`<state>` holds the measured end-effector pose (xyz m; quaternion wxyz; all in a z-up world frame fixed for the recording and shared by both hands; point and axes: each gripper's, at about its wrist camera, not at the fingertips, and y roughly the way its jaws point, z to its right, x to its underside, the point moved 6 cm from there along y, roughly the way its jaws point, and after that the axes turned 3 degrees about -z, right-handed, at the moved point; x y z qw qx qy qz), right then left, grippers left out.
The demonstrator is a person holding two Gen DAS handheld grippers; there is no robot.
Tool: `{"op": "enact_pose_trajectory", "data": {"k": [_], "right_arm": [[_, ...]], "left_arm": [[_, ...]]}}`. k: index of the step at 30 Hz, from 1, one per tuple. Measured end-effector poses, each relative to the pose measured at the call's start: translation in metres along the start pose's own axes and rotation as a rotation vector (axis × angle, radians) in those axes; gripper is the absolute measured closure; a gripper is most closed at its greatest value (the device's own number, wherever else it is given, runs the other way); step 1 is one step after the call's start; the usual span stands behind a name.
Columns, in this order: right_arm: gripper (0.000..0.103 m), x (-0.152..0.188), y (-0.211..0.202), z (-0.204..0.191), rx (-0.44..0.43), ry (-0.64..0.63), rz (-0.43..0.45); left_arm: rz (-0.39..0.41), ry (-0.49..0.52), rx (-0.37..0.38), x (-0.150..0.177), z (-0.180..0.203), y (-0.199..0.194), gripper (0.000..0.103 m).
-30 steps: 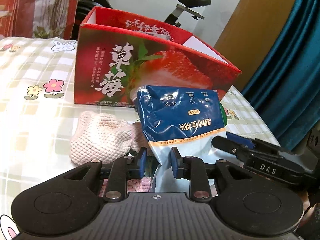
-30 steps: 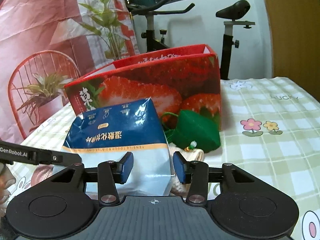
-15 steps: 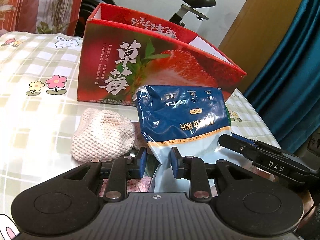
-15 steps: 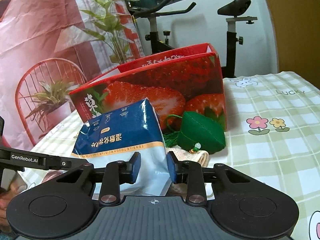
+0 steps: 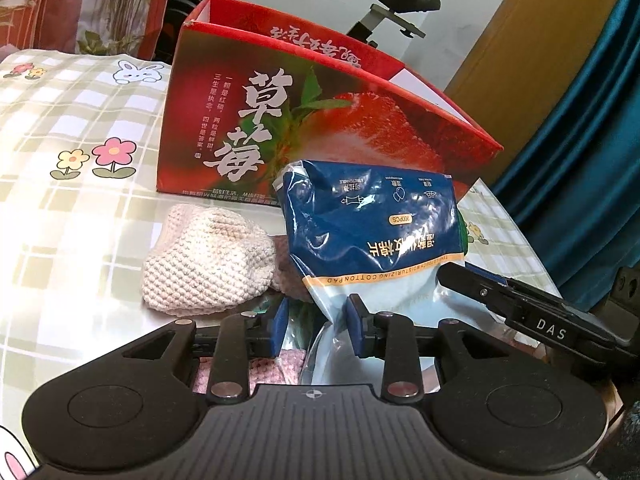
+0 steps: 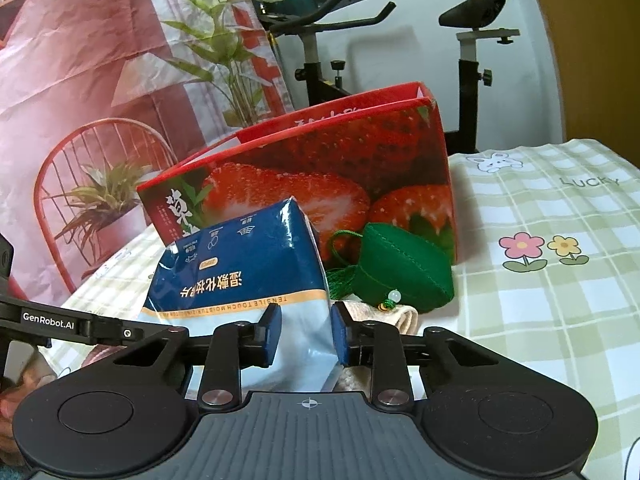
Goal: Organize soft objects
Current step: 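Close both grippers on the blue cotton-pad packet, then lift the blue packet with both grippers and carry it over the red box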
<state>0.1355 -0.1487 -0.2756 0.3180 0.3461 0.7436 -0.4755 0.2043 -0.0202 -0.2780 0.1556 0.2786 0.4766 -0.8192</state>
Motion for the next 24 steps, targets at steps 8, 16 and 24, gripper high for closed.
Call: {"op": "enact_pose_trajectory", "data": {"k": [8,16,24], "right_arm": [[0.082,0.0,-0.001,-0.006,-0.009,-0.039,0.015],[0.089,-0.002,-0.009,-0.013,-0.046,-0.073,0.037],[0.091,-0.022,-0.035,-0.035,-0.07,-0.135,0.114]], "left_arm": [[0.002,0.014,-0.004,0.003,0.011,0.002,0.072],[0.041,0.059,-0.052,-0.007,0.021,-0.013,0.079],[0.134,0.126,-0.069,-0.022,0.034,-0.047,0.079]]}}
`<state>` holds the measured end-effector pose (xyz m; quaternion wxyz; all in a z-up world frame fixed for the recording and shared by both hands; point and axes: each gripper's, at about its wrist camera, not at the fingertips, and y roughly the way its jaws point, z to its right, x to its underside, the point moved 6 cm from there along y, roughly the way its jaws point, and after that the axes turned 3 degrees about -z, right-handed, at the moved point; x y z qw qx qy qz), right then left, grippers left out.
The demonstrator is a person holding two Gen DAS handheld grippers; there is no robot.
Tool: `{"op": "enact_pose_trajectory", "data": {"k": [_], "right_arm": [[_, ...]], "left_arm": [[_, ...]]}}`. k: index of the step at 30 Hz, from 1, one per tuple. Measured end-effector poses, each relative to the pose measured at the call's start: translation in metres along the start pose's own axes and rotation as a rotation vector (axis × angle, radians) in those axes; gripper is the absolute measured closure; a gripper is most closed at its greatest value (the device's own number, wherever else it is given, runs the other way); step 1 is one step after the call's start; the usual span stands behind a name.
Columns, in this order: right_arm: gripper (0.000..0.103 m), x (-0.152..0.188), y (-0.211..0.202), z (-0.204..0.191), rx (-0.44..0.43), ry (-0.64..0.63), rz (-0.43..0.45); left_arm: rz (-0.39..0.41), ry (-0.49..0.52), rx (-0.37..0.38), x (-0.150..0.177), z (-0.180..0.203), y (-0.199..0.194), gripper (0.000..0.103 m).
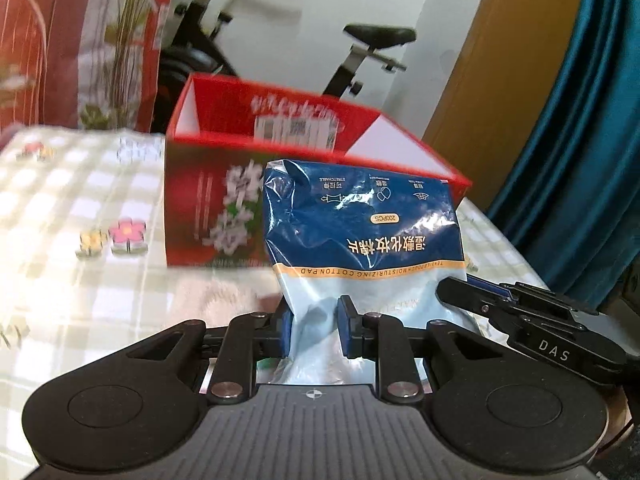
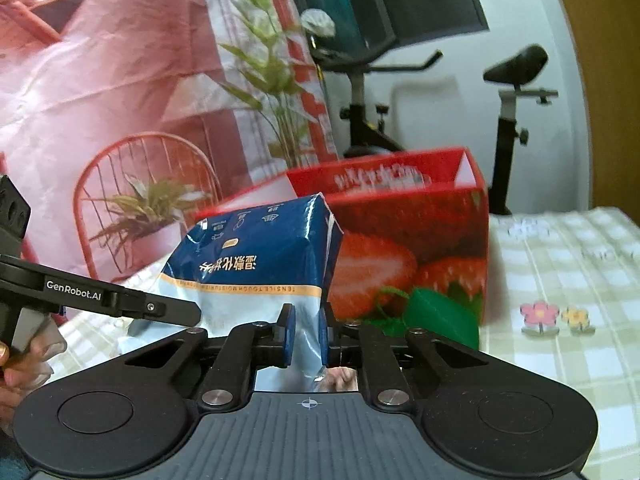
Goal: Organize soft objects
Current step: 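Lift the blue packet with both grippers and carry it over the red box, then lower the blue packet into the red box and open both grippers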
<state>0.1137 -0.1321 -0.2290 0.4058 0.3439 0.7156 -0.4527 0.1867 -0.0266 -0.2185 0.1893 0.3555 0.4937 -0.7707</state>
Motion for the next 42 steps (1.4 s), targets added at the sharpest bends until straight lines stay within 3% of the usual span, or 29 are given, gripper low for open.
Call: {"op": "enact_pose_trajectory", "data": {"k": [6,12,23,30,34,42], "right_arm": [[0.091,-0.032,-0.016,-0.013,-0.017,-0.05,0.052],[0.091,-0.07,-0.011,-0.019,-0.043,-0.103,0.021],[0.091,-0.141,0.03,-0.015,-0.037,-0.157,-0.006],[0.091,-0.173,0.076,0.0,0.043,-0.255,0.011],[0.091,-0.178,0.106,0.017,0.087,-0.232,-0.013],[0.091,-0.162,0.152,0.053,0.138,-0.157,-0.124]], "left_arm": [[0.06,0.039,0.011,-0.025,0.008,-0.027,0.079],[0.096,0.036,0.028,-0.058,0.007,-0.035,0.079],[0.151,0.042,0.018,-0.12,-0.002,-0.023,0.079],[0.18,0.023,0.001,-0.157,-0.014,0.009,0.079],[0.164,0.014,-0.013,-0.167,-0.02,0.033,0.079],[0.049,0.004,-0.03,-0.167,-0.032,0.087,0.079]]}}
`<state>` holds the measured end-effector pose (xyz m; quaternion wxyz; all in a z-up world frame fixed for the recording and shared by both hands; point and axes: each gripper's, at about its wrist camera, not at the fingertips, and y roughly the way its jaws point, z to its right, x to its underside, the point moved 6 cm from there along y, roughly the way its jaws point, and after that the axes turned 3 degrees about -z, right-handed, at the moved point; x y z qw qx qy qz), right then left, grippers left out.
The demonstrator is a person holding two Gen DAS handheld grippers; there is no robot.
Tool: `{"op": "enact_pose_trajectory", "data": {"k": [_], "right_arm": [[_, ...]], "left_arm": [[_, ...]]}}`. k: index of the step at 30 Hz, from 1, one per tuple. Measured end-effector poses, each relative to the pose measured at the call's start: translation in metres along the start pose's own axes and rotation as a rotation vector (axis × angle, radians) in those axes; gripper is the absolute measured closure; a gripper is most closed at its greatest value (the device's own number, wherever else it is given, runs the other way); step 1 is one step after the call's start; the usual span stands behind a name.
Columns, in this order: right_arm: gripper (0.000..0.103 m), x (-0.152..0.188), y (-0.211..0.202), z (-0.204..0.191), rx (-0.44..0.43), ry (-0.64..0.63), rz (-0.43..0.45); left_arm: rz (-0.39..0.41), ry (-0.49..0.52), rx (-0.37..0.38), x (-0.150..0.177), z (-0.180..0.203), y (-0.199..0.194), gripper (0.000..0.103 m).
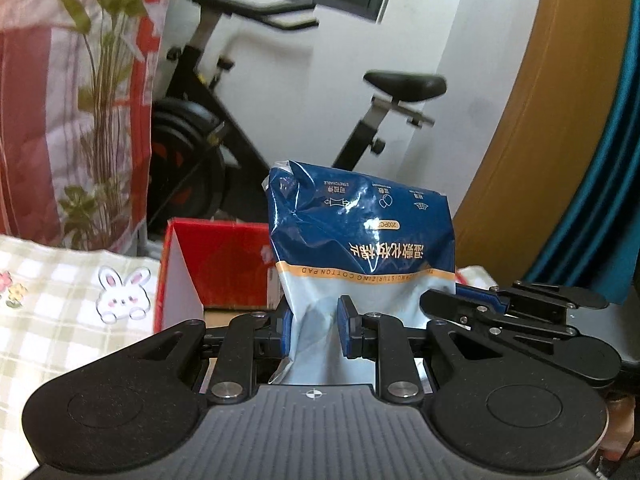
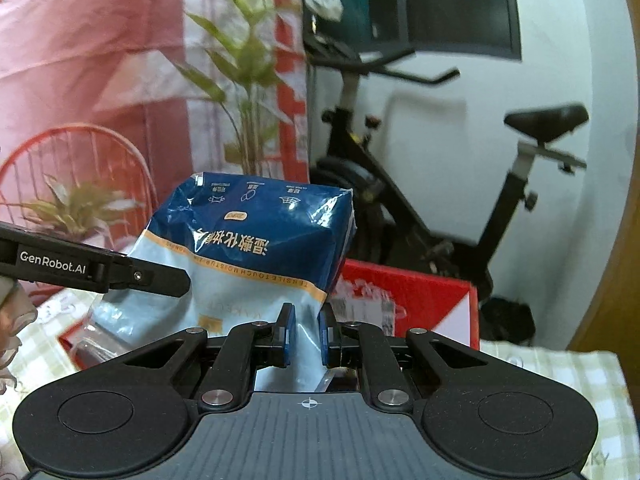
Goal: Organize soft objects
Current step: 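Lower the blue packet into the red box and open both grippers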
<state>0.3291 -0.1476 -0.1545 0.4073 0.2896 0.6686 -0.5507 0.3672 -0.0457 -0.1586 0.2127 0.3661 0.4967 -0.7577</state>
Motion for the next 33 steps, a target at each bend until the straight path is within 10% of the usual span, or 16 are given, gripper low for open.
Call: {"op": "enact_pose_trajectory", "data": {"k": [7,15,33], "right_arm": [[0.091,0.017,0.03,0.014,0.041,0.05,-0.097],[0.081,0.029,0.042,0.013,0.085,0.041,-0.154],[0.066,0.033,-0.035,-0.016,0.055,-0.007,-0.04]], "left_arm": [[-0.073,-0.013,-0.01,0.007,-0.006,0.03,0.077],[-0.11,0.061,-0.082,0.014,-0.01,0.042,0.046],[-0.029,0.083,-0.064,0.032,0.006,-0.049,0.031]]}}
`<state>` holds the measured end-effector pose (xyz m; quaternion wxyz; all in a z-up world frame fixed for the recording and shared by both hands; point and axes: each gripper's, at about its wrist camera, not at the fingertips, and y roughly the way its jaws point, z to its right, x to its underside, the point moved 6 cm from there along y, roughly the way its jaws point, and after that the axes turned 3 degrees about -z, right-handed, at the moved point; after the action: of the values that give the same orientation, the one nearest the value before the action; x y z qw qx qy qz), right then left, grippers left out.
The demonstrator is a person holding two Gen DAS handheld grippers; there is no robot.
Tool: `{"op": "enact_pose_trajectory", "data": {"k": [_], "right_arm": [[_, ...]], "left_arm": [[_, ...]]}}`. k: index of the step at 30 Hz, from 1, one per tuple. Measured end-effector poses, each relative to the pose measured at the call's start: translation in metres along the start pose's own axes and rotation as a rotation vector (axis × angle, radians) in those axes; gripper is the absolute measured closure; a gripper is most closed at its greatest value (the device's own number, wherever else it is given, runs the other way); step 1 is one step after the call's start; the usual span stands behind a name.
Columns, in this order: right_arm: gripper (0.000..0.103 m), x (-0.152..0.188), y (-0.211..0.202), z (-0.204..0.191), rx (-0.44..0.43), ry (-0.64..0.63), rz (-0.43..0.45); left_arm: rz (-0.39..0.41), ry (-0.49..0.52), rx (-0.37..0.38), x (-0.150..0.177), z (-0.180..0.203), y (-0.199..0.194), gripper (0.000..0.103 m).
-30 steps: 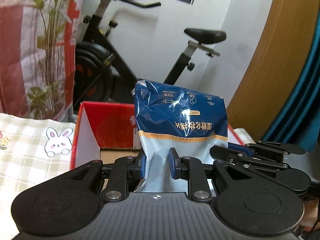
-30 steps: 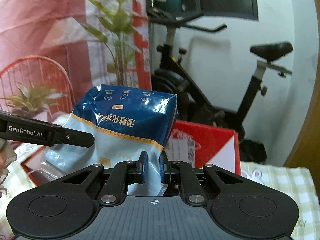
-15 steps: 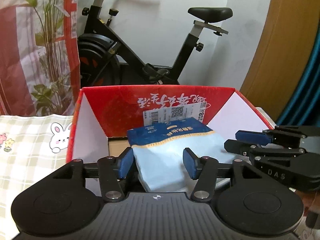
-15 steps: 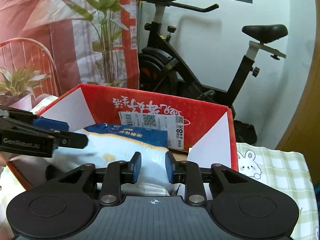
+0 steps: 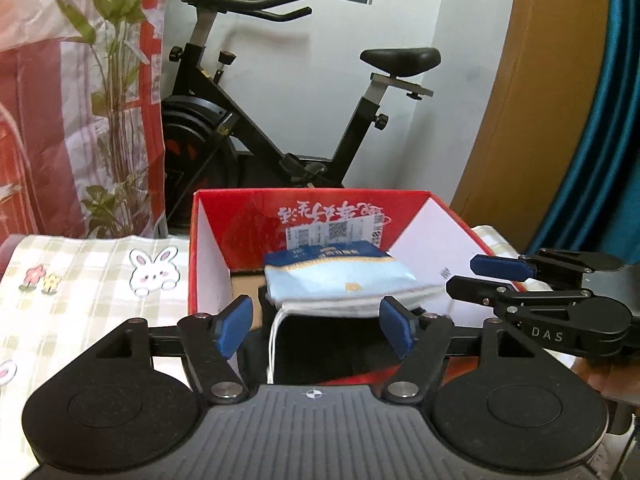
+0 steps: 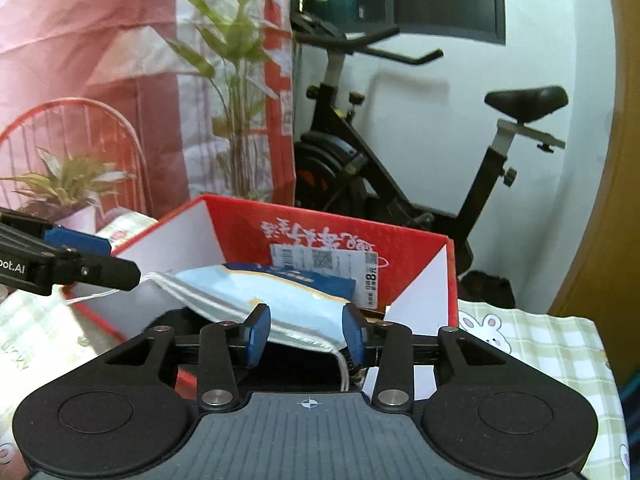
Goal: Organize soft objects
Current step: 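Lower the blue packet into the red box and open both grippers, then move both grippers back down to the pink knit towel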
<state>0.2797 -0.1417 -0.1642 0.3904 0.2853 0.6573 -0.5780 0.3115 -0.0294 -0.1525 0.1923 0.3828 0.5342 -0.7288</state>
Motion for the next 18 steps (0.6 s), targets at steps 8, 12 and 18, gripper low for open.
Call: {"op": "enact_pose_trajectory", "data": {"k": [8,12,18], "right_arm": [[0.065,0.034,-0.053,-0.023,-0.046,0.003,-0.005],[0.065,0.069,-0.073,-0.034,-0.081,0.019,-0.061],[0.065,0.13,-0.097,-0.048,-0.1,0.064,-0.169]], "left_arm": [[-0.009,-0.02,0.0,0.051,0.008,-0.046,0.031],[-0.058,-0.032,0.013,0.089,0.01,-0.058,0.031],[-0.137,-0.062,0.024,0.142,0.01,-0.065,0.031]]}}
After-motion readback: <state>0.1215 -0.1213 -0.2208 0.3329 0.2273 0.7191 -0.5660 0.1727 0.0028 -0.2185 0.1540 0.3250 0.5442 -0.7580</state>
